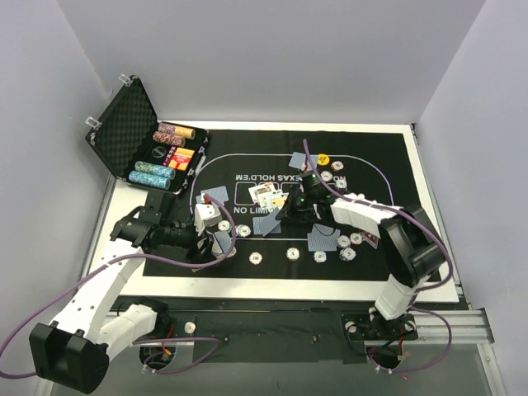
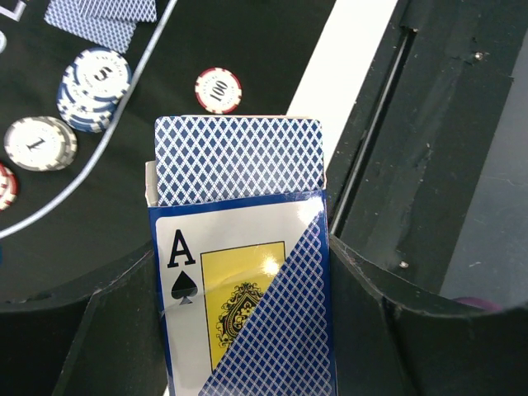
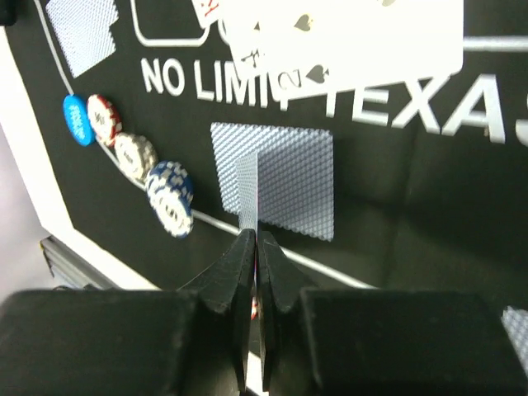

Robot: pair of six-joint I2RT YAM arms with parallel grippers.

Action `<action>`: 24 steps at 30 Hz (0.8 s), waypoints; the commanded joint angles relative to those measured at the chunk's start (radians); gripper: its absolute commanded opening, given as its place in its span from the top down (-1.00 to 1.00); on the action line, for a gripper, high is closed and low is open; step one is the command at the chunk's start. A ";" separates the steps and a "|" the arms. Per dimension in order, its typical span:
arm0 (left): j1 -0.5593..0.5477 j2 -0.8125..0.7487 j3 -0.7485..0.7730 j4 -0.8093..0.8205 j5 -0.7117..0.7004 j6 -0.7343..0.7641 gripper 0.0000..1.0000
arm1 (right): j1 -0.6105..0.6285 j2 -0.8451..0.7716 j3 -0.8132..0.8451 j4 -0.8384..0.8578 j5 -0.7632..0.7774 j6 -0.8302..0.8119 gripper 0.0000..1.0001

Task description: Distribute texas hold em gaming equipment

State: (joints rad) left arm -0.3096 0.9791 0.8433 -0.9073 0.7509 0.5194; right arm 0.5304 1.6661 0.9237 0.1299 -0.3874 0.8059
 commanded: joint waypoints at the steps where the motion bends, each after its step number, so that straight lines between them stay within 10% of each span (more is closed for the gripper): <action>1: 0.013 0.006 0.007 0.099 0.022 0.059 1.00 | -0.001 0.084 0.115 0.033 0.061 -0.048 0.98; 12: 0.066 0.113 -0.072 0.117 0.021 0.304 1.00 | 0.020 0.104 0.149 -0.159 0.191 -0.112 0.44; 19: 0.070 0.217 -0.088 0.174 0.056 0.370 0.16 | 0.031 -0.023 0.093 -0.229 0.231 -0.100 0.21; 24: 0.076 0.279 -0.102 0.179 0.061 0.442 -0.09 | 0.026 -0.172 0.053 -0.277 0.234 -0.088 0.21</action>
State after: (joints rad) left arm -0.2440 1.2259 0.7433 -0.7727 0.7547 0.8734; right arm 0.5518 1.6291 0.9951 -0.0765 -0.1879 0.7162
